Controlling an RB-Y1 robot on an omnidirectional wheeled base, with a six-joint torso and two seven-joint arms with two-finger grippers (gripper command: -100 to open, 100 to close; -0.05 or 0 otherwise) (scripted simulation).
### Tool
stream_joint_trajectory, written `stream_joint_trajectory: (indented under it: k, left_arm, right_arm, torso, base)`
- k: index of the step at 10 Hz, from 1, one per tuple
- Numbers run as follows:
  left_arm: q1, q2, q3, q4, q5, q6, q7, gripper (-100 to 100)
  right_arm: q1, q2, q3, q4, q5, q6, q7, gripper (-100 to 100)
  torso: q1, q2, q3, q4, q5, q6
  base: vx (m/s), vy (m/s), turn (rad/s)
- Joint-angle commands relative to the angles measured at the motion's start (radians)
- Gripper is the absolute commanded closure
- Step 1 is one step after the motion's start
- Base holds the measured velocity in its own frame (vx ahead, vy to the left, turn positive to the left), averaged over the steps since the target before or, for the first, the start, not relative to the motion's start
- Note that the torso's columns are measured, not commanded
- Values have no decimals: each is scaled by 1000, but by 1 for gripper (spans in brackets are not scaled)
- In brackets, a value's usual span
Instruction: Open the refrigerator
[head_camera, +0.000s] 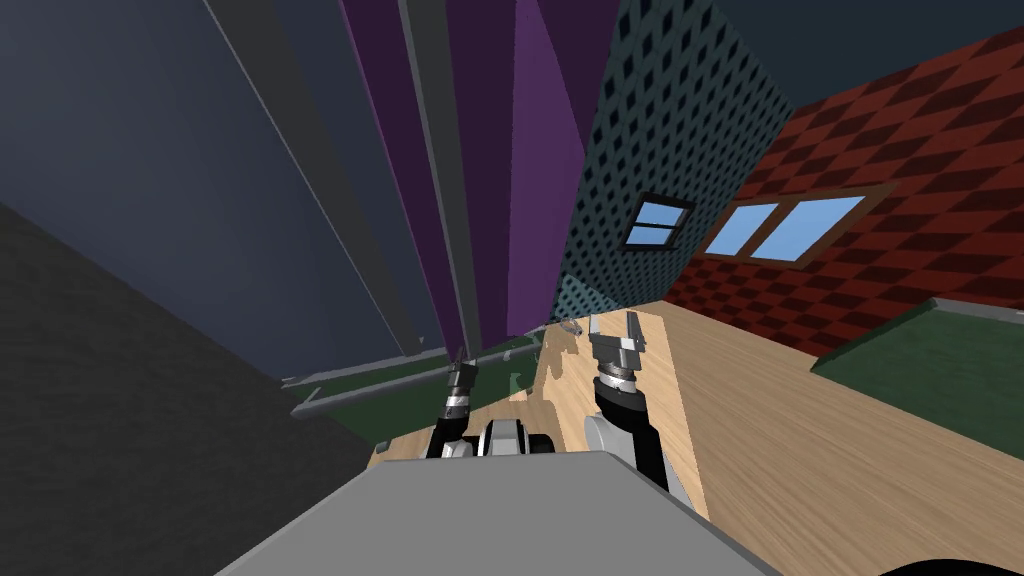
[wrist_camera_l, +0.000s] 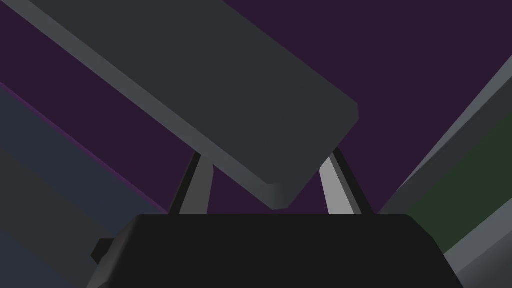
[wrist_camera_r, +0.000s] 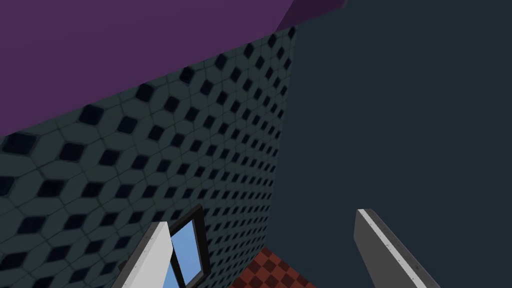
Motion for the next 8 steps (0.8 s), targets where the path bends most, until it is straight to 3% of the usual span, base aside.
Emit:
stream_joint_trajectory:
  k: [1, 3, 4, 5, 6, 7, 8]
  left_arm:
    - [15, -6, 23, -39, 24, 1, -28, 100]
    - [34, -9, 43, -64, 43, 4, -48, 100]
    - [35, -6, 40, -45, 39, 8, -40, 100]
    - [-4, 33, 64, 5, 76, 5, -28, 100]
    - [-4, 33, 64, 5, 76, 5, -28, 100]
    - [-50, 72, 87, 52, 111, 1, -14, 100]
    - [-50, 72, 87, 52, 111, 1, -14, 100]
  right_arm:
    - [0, 0, 0, 0, 0, 0, 0, 0]
    - [0, 0, 0, 0, 0, 0, 0, 0]
    - [0, 0, 0, 0, 0, 0, 0, 0]
    - [0, 0, 0, 0, 0, 0, 0, 0]
    - [0, 0, 0, 0, 0, 0, 0, 0]
    - [0, 0, 0, 0, 0, 0, 0, 0]
    - [0, 0, 0, 0, 0, 0, 0, 0]
  torso:
    - [-2, -1, 0, 0, 0, 1]
    - [1, 4, 2, 1, 0, 0]
    - [2, 4, 2, 2, 0, -2]
    - [12, -1, -1, 1, 2, -1]
    - [8, -6, -3, -3, 3, -3]
    - [7, -6, -3, -6, 3, -2]
    - [3, -5, -2, -7, 3, -2]
  base:
    - [-121, -310, 190]
    - [-128, -291, 176]
    - [-57, -135, 62]
    - [-35, -193, 168]
    - [-61, -208, 107]
    - [-106, -271, 130]
    - [-68, -222, 105]
